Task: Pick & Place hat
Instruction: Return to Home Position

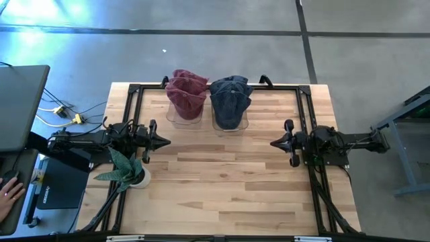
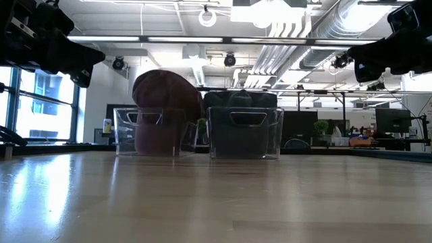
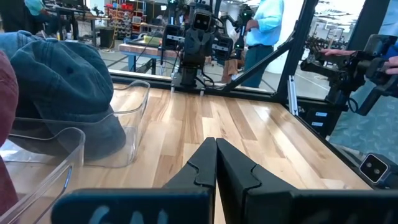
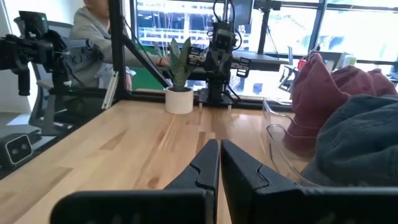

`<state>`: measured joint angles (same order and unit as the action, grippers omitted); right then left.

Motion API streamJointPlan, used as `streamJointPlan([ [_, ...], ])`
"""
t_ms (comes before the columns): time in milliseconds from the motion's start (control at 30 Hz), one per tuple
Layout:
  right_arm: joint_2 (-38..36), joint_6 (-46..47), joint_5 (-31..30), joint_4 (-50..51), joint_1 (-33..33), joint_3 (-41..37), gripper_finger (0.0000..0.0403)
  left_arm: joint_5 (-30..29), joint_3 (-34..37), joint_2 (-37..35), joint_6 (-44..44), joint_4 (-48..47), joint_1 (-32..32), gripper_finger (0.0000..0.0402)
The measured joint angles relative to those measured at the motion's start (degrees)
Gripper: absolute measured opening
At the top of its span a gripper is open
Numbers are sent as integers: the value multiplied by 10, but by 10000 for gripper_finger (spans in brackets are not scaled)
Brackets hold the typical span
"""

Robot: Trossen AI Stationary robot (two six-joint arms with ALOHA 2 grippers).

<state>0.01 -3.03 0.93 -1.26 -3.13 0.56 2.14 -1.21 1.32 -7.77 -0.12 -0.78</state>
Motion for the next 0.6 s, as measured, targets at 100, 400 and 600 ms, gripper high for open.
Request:
streamJointPlan([
  [100, 0, 0, 1, 0, 6, 0, 12, 0, 0, 0, 0, 0, 0, 1],
  [400, 7, 1, -14, -1, 25, 0, 12, -2, 0, 0, 0, 0, 0, 1],
  [600, 9, 1, -14, -1, 25, 0, 12, -2, 0, 0, 0, 0, 0, 1],
])
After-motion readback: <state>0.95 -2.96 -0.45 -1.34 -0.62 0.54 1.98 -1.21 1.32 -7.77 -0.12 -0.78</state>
